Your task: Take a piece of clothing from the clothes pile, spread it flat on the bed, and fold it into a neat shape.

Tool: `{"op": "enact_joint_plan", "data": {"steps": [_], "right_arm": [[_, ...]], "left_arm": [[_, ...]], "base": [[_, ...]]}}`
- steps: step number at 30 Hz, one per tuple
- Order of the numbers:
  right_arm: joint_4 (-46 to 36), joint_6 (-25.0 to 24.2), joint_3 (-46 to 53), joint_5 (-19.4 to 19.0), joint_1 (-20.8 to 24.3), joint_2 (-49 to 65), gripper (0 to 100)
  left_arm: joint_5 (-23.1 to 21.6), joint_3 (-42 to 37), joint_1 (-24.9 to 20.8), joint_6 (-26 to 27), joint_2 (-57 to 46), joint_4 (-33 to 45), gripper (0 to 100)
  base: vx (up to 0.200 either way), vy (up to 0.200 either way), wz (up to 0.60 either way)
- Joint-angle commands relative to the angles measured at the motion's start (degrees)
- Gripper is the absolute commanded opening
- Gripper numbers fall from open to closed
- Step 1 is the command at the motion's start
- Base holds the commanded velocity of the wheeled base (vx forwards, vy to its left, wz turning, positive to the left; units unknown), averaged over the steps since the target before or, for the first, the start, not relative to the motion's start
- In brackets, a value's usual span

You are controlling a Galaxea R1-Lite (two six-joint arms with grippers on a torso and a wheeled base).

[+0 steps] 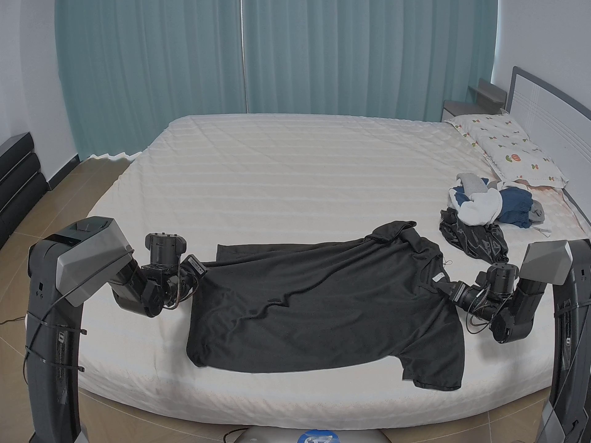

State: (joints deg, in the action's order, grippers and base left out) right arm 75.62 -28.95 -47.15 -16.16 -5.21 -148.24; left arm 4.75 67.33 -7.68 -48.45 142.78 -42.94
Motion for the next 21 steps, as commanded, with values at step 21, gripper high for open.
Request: {"op": "enact_joint_plan", "data": {"steps": [21], "right_arm": [[13.33, -9.19, 31.42, -0.10, -0.95, 13.59, 100]], "left_arm": [[-5.81, -9.58, 3.64, -5.26, -11.03, 2.07, 100]], "base": [[0.000, 0.000, 0.00]]}}
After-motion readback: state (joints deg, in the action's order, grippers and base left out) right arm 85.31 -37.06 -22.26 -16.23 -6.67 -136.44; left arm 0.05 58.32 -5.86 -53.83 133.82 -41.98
